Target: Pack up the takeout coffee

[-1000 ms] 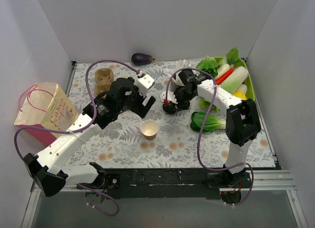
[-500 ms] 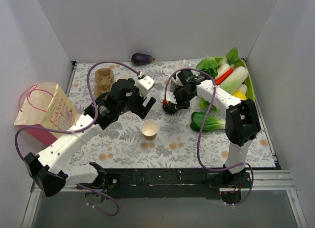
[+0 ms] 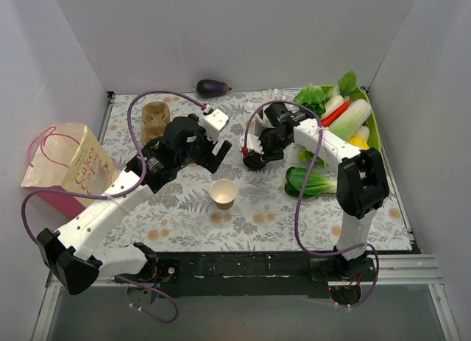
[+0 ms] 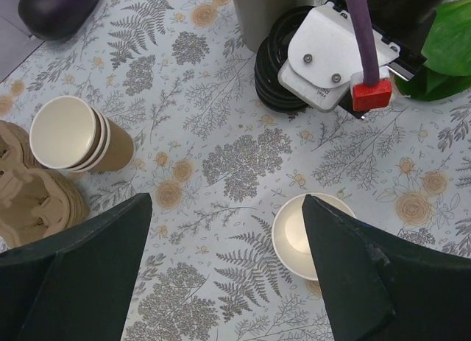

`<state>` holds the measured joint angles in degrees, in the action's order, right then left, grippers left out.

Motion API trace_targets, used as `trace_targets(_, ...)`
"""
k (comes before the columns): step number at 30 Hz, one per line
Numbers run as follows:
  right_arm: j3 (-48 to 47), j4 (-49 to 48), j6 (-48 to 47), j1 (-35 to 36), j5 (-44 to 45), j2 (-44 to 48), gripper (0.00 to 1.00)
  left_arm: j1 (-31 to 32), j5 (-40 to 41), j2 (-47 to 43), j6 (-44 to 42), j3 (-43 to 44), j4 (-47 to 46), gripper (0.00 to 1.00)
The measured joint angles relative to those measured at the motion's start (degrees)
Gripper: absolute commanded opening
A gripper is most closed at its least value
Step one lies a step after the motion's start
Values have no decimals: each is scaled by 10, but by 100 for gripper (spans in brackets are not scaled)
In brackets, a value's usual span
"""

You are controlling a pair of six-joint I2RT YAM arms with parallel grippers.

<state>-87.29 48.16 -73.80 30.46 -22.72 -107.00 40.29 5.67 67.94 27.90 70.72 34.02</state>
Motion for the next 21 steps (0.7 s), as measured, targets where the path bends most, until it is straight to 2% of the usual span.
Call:
trace_targets(5, -46, 31, 19, 0, 0, 0, 9, -9, 4, -1, 1, 0, -11, 84)
trace_targets(11, -174, 98, 104, 3, -46, 0, 9, -22, 10, -35, 16, -21, -31, 86)
trace_targets(15, -225, 131, 197, 5, -131, 3, 6, -27, 9, -92, 31, -71, -38, 97)
trace_targets(18, -215, 144, 257, 6, -208, 17, 6, -55, -21, -115, 43, -93, -32, 96)
trace_targets(21, -197, 135, 331, 6, -290, 35, 5, -99, -62, -78, 54, -61, -2, 98)
